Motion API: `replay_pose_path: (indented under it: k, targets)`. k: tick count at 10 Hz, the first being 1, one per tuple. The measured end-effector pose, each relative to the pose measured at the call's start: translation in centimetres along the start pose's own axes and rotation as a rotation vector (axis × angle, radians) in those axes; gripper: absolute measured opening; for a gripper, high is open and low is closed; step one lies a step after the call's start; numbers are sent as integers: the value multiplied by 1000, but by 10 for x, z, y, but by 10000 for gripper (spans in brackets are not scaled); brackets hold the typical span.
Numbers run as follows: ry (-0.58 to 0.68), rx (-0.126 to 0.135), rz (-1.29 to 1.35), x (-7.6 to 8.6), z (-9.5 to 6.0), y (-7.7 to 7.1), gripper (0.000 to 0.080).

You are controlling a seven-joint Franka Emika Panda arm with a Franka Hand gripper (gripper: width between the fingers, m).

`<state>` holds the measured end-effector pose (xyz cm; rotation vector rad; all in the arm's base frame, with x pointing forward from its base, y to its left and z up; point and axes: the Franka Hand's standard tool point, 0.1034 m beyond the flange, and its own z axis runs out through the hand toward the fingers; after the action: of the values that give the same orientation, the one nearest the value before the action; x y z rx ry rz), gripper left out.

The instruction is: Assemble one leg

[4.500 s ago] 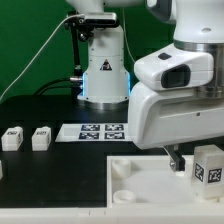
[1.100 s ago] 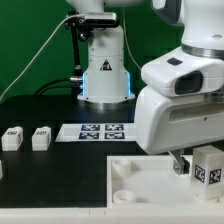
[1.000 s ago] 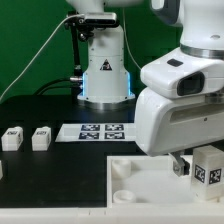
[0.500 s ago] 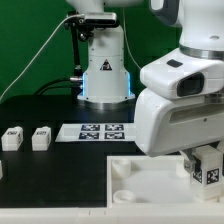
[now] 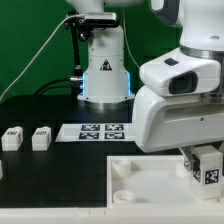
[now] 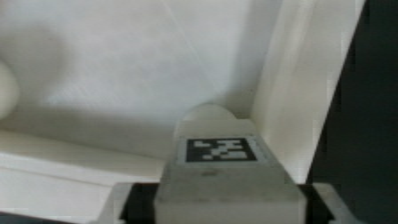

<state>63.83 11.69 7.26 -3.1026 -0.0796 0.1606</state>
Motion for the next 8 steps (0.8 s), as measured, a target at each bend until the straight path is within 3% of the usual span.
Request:
replay_pose_path:
  k: [3, 8]
  targets:
    - [4, -6, 449, 0, 0, -3, 290]
    - [-4, 22, 976, 2, 1, -3, 291]
